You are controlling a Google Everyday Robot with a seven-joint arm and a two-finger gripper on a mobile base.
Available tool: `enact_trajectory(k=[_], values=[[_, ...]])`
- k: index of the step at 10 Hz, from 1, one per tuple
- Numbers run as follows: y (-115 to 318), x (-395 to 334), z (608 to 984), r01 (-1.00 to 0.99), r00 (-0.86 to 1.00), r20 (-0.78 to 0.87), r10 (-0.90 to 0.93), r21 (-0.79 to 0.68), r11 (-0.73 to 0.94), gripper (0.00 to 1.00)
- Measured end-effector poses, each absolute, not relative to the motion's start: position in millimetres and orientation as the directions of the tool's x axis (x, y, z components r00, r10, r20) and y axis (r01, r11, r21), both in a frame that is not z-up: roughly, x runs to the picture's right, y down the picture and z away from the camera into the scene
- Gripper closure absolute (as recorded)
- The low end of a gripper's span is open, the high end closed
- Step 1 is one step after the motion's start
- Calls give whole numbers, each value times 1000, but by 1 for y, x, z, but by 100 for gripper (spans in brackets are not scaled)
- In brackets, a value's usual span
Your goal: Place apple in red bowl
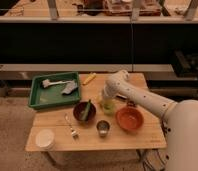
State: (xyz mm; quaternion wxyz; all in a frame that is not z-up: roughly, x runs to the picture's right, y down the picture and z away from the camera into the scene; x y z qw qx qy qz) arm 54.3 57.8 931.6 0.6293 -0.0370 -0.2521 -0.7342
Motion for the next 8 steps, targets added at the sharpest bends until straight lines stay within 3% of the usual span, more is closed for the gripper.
enact_trajectory(k=[4,8], values=[[1,99,912,949,-60,341,-938,311,52,79],[-23,180,903,937,106,362,-926,275,215,79]])
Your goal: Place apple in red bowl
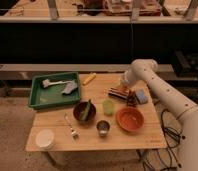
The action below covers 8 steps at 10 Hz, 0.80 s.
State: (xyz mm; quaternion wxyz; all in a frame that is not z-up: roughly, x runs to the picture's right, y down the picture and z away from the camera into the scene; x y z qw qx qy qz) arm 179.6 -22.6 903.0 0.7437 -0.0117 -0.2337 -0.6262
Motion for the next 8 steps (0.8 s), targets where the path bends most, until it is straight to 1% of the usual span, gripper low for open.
enact_trajectory(k=[2,4,6,8], values=[[-17,214,898,932,161,379,-911,247,267,79],[7,242,886,923,208,414,-886,217,318,79],[34,253,859,919,215,426,-879,215,330,79],[56,261,819,916,209,424,-881,230,328,79]])
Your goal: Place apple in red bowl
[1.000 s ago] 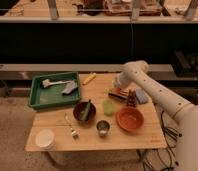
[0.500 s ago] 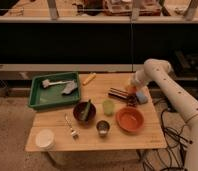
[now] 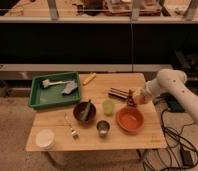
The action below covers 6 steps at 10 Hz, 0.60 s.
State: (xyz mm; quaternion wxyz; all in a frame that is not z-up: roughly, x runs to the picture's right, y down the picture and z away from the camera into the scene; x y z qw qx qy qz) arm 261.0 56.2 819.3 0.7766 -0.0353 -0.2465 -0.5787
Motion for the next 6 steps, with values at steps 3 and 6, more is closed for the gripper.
enact_trajectory(k=[3,6], values=[[80,266,762,915,190,402,-896,258,310,79],[109,249,717,906,156,397,-905,307,291,65]])
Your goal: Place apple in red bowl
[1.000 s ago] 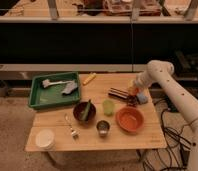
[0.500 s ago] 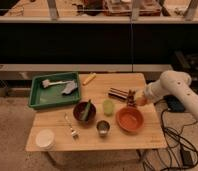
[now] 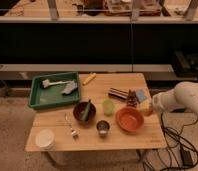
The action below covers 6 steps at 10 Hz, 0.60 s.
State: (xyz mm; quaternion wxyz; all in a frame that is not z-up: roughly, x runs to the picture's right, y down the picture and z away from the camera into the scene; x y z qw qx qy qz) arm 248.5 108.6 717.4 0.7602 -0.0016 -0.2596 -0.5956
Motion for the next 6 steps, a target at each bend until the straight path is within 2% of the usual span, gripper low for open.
enact_trajectory(k=[1,3,6], values=[[117,234,711,901,141,401,-905,327,285,59],[124,205,713,887,130,417,-900,356,293,58],[125,179,735,875,134,437,-890,368,313,58]])
